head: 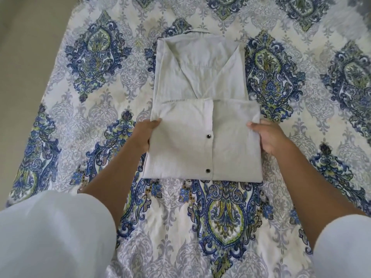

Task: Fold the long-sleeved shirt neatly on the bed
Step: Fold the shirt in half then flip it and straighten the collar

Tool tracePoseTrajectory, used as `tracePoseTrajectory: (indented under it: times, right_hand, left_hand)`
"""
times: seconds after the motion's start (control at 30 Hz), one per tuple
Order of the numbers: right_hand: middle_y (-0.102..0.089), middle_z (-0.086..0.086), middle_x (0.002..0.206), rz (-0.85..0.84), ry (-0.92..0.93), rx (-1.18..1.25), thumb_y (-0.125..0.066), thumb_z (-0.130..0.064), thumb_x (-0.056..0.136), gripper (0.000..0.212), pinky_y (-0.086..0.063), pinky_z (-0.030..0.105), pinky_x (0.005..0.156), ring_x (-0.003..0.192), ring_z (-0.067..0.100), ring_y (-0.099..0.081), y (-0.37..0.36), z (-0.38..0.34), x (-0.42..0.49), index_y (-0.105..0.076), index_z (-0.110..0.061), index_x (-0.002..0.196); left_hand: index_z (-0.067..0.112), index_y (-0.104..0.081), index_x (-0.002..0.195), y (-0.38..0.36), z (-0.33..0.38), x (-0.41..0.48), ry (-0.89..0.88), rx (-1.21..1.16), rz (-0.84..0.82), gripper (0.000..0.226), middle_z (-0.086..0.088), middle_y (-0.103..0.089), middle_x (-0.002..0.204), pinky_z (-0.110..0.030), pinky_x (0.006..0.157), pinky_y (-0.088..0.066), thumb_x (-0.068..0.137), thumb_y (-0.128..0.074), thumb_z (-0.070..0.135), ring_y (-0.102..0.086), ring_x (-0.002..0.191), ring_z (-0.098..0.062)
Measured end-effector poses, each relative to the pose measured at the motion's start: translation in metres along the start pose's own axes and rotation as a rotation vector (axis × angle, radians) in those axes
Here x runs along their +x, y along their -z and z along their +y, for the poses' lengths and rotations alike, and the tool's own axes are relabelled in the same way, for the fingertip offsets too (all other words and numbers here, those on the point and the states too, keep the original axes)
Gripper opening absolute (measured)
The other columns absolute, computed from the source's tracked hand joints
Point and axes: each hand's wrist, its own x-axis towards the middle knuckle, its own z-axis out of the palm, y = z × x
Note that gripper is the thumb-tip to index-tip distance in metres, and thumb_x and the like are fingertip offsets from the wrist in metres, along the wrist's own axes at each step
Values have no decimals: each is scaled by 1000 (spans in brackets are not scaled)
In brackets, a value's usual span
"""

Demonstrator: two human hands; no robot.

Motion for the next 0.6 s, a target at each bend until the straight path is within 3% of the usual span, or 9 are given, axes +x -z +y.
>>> tracePoseTrajectory:
  times: [0.1,0.2,0.37,0.47,0.6]
  right_hand:
    - [-67,11,95,78,-40,-97,-66,-17,85,10,-48,49,95,92,28,-64,-2,5,10,-63,-10,90]
    - [-68,13,104,92,-14,-142,-66,-22,86,21,-49,46,95,96,28,-65,-6,0,15,-65,-7,101]
    - [-64,14,118,116,33,-252,-71,-22,81,45,-46,41,98,104,25,-61,-6,-9,28,-60,2,117]
    - [-68,19,107,101,36,-373,-71,-29,80,39,-50,37,89,93,24,-64,-6,-15,32,-66,0,106]
    - [-67,12,110,43,81,-317,-63,-25,88,30,-45,32,87,92,19,-58,-12,-21,36,-65,-6,111]
  left_hand:
    - [10,-59,71,-8,4,5,-73,139,156,19,-7,-59,71,-33,67,-48,85,-66,21,-57,69,-23]
    - [8,-57,72,-11,7,7,-159,271,291,16,-5,-51,65,-28,56,-38,86,-62,13,-49,73,-20]
    - [10,-58,69,-1,5,14,-205,447,306,17,-15,-56,76,-37,62,-44,85,-61,15,-51,72,-23]
    - [7,-56,74,-5,12,15,-240,502,290,10,-14,-48,69,-33,58,-34,81,-60,13,-45,66,-20]
    - [7,-48,68,-11,16,19,-242,575,375,24,-5,-40,59,-29,50,-28,88,-57,17,-40,60,-22]
